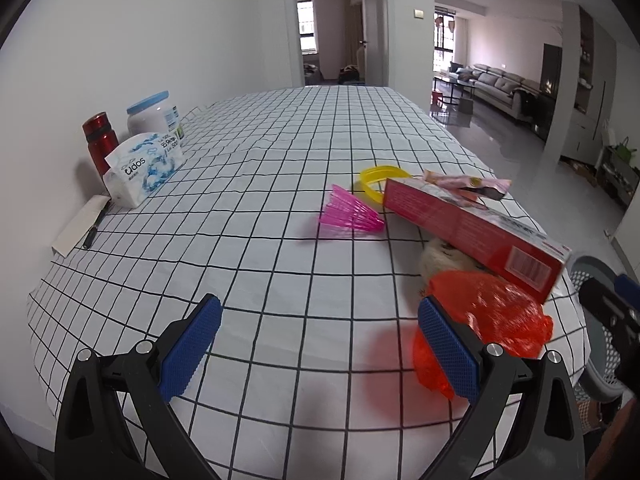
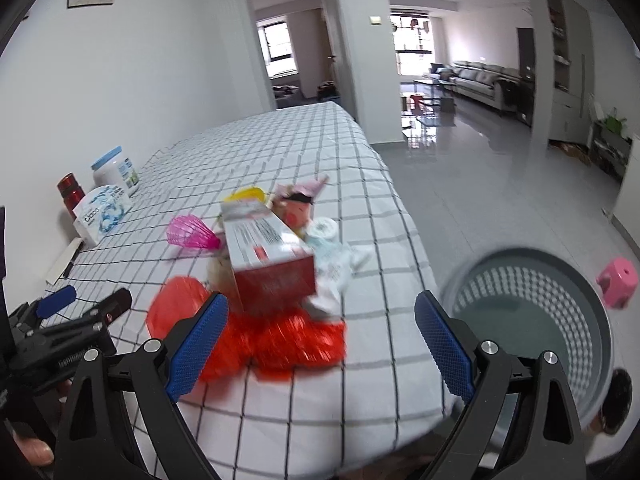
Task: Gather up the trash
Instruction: 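Grasp the red-and-white toothpaste box with the right gripper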
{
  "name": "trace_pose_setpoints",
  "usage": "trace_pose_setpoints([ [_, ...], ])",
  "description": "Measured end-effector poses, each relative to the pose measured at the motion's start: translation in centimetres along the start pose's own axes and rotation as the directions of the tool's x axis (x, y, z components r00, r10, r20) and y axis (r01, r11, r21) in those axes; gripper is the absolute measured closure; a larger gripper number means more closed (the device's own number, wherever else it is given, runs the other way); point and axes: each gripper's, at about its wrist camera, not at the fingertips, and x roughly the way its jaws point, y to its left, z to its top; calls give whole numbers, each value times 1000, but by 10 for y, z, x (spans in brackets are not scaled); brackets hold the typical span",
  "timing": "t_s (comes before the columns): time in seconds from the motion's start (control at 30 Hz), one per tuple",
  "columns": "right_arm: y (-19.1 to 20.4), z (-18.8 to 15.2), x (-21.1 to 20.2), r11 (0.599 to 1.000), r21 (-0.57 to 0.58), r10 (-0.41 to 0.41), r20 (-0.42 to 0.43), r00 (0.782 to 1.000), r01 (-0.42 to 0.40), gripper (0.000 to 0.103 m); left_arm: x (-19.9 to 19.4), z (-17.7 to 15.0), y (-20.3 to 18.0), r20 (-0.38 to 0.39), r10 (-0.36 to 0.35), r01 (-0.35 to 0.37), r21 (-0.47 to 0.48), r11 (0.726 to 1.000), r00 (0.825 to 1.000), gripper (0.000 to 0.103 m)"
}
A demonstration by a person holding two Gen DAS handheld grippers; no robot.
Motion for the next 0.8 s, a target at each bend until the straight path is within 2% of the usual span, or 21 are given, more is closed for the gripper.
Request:
trace_pose_setpoints([
  [0.23, 10, 29, 35, 994, -62, 89, -91, 992, -95, 13, 10, 4, 0, -18, -2, 2, -1, 1000, 1000, 6],
  [0.4, 20, 46, 63, 990, -107, 74, -166, 983, -93, 13, 14, 7, 3, -24, -8, 7, -17, 1000, 1000, 6],
  [0.6, 24, 57, 95, 983, -127, 91, -283, 955, -132, 13, 17, 4, 7, -26, -2, 1, -29, 1000, 1000, 6],
  [0.8, 36, 57, 114, 975, -194, 34, -346, 938, -107, 14, 18, 4, 8, -25, -10, 9, -31, 999, 1000, 6],
])
